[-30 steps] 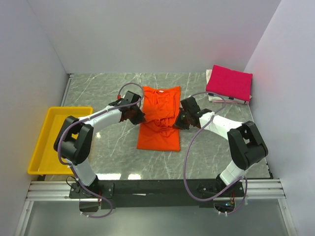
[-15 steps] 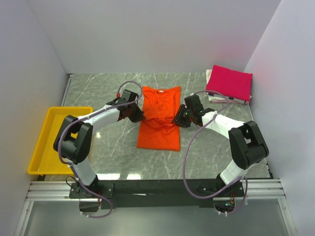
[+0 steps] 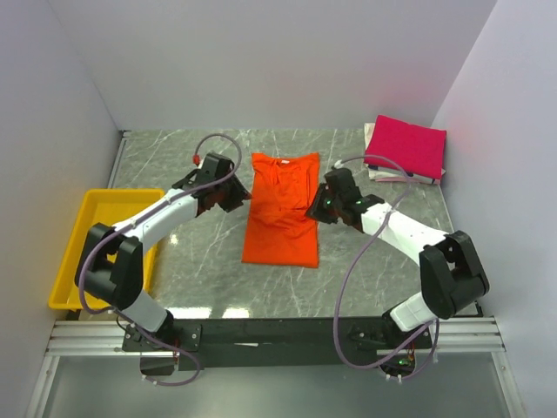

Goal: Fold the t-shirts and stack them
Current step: Fold the tshirt

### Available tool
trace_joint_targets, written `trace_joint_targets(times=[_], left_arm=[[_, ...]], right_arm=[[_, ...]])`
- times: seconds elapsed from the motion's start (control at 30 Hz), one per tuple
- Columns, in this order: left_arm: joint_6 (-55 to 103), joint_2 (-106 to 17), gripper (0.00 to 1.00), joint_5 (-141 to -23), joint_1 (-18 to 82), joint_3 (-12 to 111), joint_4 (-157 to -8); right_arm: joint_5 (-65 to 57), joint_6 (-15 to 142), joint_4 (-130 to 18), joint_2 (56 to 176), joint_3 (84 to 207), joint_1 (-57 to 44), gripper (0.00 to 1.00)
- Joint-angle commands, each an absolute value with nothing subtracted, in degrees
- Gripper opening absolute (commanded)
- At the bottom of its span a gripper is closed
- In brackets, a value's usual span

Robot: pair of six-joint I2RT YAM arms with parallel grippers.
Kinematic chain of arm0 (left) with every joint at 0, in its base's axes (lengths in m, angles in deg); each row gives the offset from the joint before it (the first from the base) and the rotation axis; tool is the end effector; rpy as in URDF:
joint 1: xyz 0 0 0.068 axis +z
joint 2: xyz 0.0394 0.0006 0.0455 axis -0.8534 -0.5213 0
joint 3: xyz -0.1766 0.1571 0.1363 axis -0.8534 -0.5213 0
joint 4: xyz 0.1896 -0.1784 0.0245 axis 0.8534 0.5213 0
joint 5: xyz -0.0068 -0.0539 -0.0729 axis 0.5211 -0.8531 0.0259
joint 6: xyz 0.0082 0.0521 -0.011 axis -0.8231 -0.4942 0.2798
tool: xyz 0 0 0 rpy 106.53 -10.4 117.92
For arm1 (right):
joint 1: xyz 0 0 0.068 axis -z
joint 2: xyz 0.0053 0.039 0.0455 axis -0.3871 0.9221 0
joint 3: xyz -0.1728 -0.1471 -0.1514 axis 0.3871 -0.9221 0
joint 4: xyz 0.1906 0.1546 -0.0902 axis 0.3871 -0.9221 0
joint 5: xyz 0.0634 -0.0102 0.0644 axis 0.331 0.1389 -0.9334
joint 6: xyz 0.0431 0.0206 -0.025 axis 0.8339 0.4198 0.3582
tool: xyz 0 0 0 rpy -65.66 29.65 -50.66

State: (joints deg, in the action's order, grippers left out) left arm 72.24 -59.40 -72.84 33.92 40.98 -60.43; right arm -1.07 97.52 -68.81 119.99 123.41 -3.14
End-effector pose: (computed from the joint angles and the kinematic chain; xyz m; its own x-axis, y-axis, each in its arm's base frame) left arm 0.3126 -0.1429 0.2420 -0.6833 -0.6377 -0.3555 -0.3655 0.7203 -0.5895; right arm 0.2828 0.1407 0.2240 -0.7953 0.3395 -0.5022 0.0427 0.8577 0.5123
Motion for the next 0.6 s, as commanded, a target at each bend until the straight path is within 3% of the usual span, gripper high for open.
trace_joint_targets(times=[0.0, 0.13, 0.2, 0.57], left_arm=[[72.1, -58.8, 0.4, -73.3, 30.2, 39.3, -59.2], [72.9, -62.9, 0.09, -77.7, 29.5, 40.2, -61.2], [73.4, -66.3, 0.01, -78.8, 29.4, 41.2, -62.0], [71.4, -81.6, 0.01, -74.7, 32.2, 56.4, -56.4]], right_arm=[[1.6, 95.5, -70.7, 121.3, 125.7, -7.8, 0.28], [-0.3, 95.1, -70.1, 125.5, 127.5, -9.6, 0.29], [-0.9, 94.2, -70.3, 128.1, 129.3, -9.8, 0.29], [-3.7, 93.2, -71.2, 142.5, 138.9, -3.5, 0.25]])
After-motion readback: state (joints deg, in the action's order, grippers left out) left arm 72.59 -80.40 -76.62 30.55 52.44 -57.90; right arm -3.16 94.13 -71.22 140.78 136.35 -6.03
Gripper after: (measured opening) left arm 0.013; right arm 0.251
